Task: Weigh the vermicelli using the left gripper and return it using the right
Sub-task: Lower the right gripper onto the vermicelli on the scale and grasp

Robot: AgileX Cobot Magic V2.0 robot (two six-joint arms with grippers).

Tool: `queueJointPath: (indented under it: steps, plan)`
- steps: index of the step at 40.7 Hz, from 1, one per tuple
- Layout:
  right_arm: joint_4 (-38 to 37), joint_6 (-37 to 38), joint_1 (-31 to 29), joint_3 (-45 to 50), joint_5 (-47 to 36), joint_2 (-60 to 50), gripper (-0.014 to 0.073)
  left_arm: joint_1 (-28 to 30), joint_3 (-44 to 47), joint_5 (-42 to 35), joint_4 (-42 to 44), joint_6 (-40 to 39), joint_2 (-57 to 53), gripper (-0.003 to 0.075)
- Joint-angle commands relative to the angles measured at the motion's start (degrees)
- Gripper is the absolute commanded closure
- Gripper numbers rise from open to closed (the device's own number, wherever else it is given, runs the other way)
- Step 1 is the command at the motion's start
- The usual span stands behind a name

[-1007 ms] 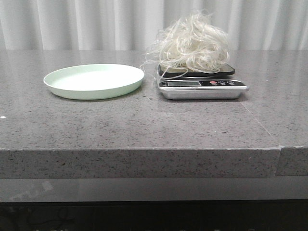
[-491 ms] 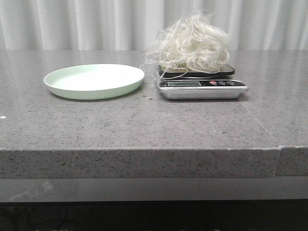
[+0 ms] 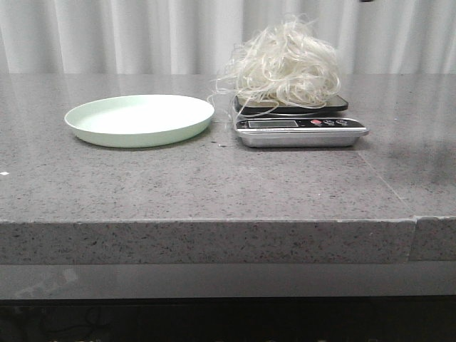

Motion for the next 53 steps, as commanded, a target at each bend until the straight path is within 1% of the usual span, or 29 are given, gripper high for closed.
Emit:
queueJointPath:
  steps: [1,15,21,24,27,30,31,35,38,47,53]
  plan:
    - [0.1,-0.7,0.0,-7.5,-3.7,4.5,0.0080,-0.4,-1.5,-4.2,-0.7,-0.1,0.1,0.0229]
    - [0.1,-0.7,0.0,-25.2,-2.0,22.0,0.0080,-0.4,-1.5,-4.2,-0.7,-0.1,0.1,0.0229]
    - [0.1,-0.7,0.0,-30.0,-1.1,27.2,0.0081,-0.4,-1.5,-4.2,-0.7,-0.1,0.1,0.0229]
    - [0.0,-0.7,-0.1,-31.2,-0.7,28.7,0.0095,-0.4,-1.5,-4.2,-0.7,-0.1,0.1,0.0229]
    - [-0.4,-0.7,-0.1,-31.6,-0.2,29.6,0.0143,-0.4,-1.5,-4.2,-0.7,-0.1,0.1,0.0229]
    - [-0.5,-0.7,-0.1,-31.6,0.4,30.1,0.0229,-0.4,-1.5,-4.2,-0.7,-0.1,0.1,0.0229]
    - [-0.5,-0.7,-0.1,-31.6,0.6,30.1,0.0245,-0.4,-1.5,-4.2,-0.7,-0.1,0.1,0.0229]
    - [-0.5,-0.7,-0.1,-31.6,1.0,30.2,0.0373,-0.4,-1.5,-4.2,-0.7,-0.1,0.1,0.0229]
    - [-0.5,-0.7,-0.1,-31.6,1.0,30.0,0.0438,-0.4,-1.5,-4.2,-0.7,-0.1,0.1,0.0229]
    - [-0.5,-0.7,0.0,-31.9,1.0,28.7,0.0431,-0.4,-1.5,-4.2,-0.7,-0.1,0.1,0.0229]
    - [-0.4,-0.7,1.0,-36.0,1.9,26.4,0.0431,-0.4,-1.5,-4.2,-0.7,-0.1,0.1,0.0229]
